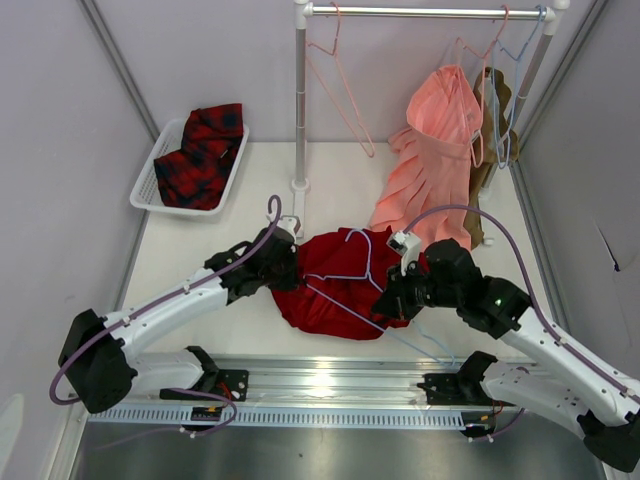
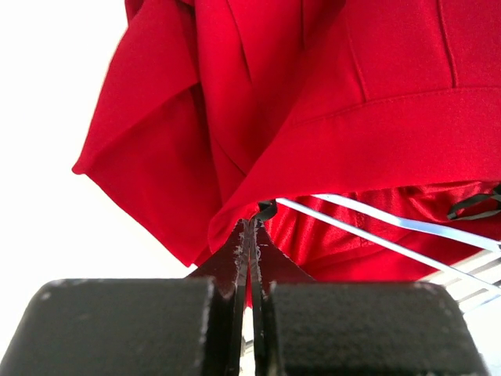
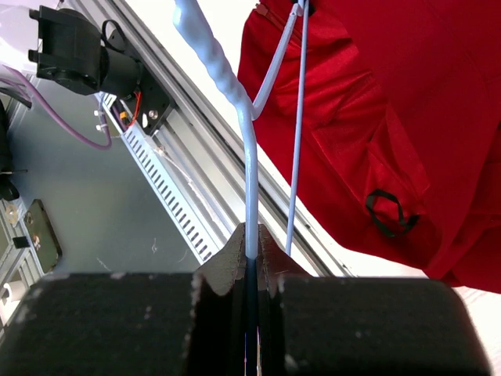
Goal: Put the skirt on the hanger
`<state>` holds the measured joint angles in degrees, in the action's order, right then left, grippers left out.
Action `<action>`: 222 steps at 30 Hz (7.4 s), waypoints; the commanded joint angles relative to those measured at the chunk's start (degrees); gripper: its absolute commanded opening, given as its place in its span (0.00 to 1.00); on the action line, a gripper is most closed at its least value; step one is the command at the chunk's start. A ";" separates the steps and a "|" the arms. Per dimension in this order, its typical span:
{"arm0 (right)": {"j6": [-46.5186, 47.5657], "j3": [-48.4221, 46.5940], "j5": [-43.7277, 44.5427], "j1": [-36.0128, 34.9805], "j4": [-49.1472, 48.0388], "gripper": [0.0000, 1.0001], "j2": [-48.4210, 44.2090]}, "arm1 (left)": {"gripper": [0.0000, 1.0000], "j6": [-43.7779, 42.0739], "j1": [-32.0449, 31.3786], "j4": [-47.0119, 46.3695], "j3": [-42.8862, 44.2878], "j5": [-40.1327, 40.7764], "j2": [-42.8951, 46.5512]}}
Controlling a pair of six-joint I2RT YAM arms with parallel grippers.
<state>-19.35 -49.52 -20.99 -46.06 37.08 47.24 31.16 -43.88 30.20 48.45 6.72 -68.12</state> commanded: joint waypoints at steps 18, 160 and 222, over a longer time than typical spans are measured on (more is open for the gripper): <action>1.16 -1.81 1.66 -0.52 0.01 0.00 -3.65 | 0.00 -12.86 -0.77 -6.20 0.33 1.01 2.64; -0.60 3.55 3.15 -3.59 -7.28 0.00 -2.77 | 0.00 -15.42 -0.95 -1.63 6.13 -0.04 -4.92; -4.38 10.58 0.60 -3.59 -14.76 0.00 -6.20 | 0.00 -15.86 -3.05 1.80 8.68 1.46 -6.68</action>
<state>-23.97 -38.74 -20.40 -49.34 26.20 40.69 16.40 -46.22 32.36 54.57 9.74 -74.81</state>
